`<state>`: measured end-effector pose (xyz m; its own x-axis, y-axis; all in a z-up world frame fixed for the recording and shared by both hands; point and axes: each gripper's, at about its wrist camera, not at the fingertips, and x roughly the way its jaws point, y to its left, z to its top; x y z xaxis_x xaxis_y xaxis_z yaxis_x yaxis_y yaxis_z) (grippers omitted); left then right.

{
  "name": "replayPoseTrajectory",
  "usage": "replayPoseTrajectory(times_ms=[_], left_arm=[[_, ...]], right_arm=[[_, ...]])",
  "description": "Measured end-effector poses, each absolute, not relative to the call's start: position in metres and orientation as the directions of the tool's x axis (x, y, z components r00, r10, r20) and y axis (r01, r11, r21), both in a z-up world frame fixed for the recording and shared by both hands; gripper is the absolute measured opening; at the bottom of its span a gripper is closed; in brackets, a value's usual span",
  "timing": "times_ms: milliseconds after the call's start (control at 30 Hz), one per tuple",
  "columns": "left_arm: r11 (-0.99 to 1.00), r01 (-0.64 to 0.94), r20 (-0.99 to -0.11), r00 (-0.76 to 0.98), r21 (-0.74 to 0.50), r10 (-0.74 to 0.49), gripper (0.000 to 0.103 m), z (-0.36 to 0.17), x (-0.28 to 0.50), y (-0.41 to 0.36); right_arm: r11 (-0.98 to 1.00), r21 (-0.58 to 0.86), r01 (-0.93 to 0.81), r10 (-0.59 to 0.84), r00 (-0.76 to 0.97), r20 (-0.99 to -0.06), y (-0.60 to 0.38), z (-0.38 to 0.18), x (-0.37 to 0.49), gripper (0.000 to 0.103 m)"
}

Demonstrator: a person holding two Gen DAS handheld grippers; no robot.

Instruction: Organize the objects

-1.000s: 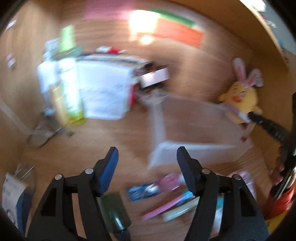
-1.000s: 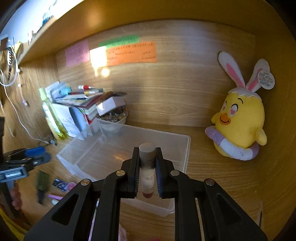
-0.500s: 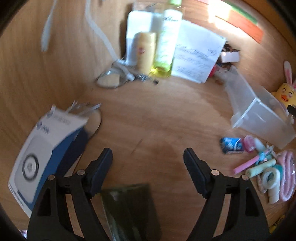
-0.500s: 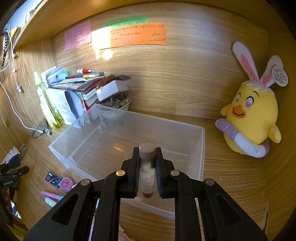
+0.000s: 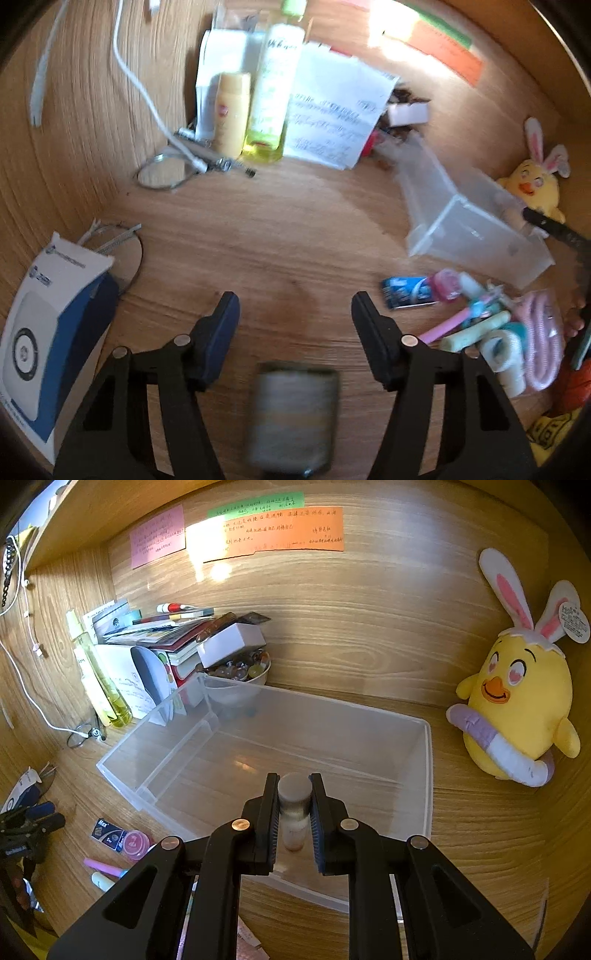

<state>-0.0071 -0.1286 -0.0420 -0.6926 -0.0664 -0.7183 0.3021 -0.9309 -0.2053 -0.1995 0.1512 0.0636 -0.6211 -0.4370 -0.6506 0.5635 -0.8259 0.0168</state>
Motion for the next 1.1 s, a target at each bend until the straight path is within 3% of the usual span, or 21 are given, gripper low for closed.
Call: replayPoseTrajectory(times_ms=[167,367,600,767,1100], left_arm=[[-0.94,0.309,-0.738,-0.667,-0.148,-0.103,0.064,-0.041,0.006,-0.118],[-0.96,0.192,-0.755,-0.656,-0.205,0.03,0.064,-0.049,0.011,-0.097],[-0.986,0.011,-0.756,-0.644,-0.164,0.119,0.064,-0.03,0.016,-0.059],[-0.981,-0.122,-0.757,-0.624,-0.15,0.194,0.064,-0.028,0.039,-0.04],[-0.951,-0.212,-0.733,-0.607,-0.224,0.307,0.067,-0.054,0.056,-0.033]], right_arm=[[-0.833,-0.024,0.552,-0.402,-0.635,-0.66,0.151,0.065,-0.204,0.014],[-0.838,-0.081,0.539,-0.345,-0.64,-0.686,0.146,0.057,-0.215,0.014],[-0.829,-0.086,0.553,-0.34,-0.62,-0.707,0.139,0.054,-0.215,0.015],[-0.835,-0.083,0.544,-0.339,-0.628,-0.701,0.14,0.055,-0.208,0.034],[-0.851,-0.017,0.525,-0.368,-0.619,-0.694,0.145,0.059,-0.196,0.036]])
